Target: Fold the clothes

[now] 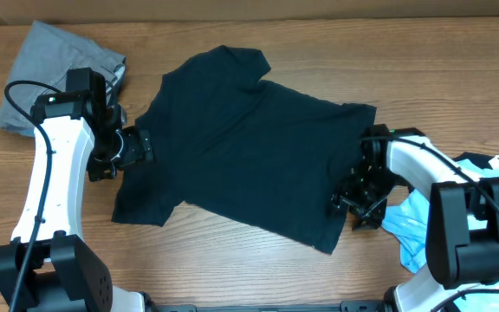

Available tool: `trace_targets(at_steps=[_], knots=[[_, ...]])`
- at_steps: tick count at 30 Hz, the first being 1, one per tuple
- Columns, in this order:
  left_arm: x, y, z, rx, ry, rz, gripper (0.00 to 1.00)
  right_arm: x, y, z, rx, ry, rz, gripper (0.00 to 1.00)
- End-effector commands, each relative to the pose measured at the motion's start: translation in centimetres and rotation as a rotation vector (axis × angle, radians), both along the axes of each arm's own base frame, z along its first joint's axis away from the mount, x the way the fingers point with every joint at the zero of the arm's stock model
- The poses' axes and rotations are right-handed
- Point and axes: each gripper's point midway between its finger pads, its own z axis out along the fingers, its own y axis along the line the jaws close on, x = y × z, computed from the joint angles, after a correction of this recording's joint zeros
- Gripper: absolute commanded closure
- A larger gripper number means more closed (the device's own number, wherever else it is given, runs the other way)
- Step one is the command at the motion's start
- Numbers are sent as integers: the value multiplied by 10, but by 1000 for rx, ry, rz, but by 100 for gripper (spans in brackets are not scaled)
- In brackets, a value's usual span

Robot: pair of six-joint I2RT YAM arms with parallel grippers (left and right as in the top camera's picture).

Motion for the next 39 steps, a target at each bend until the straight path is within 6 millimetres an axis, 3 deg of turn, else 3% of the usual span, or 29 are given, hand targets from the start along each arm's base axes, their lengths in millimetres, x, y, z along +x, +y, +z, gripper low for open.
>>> trace_targets(at_steps=[1,2,3,5,8,9,12,14,17,20,21,25,29,32,39], knots=[[5,-2,10,-3,-43,-37,14,-11,2,-9,-30,10,-7,32],[6,-2,10,-3,-43,-37,14,-13,2,-13,-38,10,-15,36],[6,-2,10,-3,-44,-37,14,-13,2,-16,-36,1,-16,47],[5,-2,10,-3,-43,-37,14,-5,-2,-17,-50,-26,-18,78],[5,-2,10,-3,-43,-37,14,10,-22,-12,-126,-58,-34,96],[5,-2,10,-3,-43,-37,14,19,-45,-6,-213,-62,-63,96],[5,-2,10,-3,-43,-37,13,32,-82,8,-310,-72,-127,96],[6,-2,10,-3,-43,-37,13,39,-92,13,-284,-83,-154,96],[6,-2,10,-1,-45,-49,13,41,-86,15,-216,-99,-121,92],[4,0,9,15,-41,-65,9,40,-84,16,-208,-100,-108,62],[4,1,9,17,-38,-63,8,41,-82,16,-201,-103,-111,59],[0,8,8,54,-20,-60,5,53,-73,29,-124,-190,-137,57],[-6,8,6,53,8,-62,6,75,-54,60,4,-365,-137,51],[-22,6,-13,44,69,-77,7,72,-49,79,33,-407,-149,44],[-59,-17,-73,-76,163,-68,11,58,-47,82,29,-351,-175,33]])
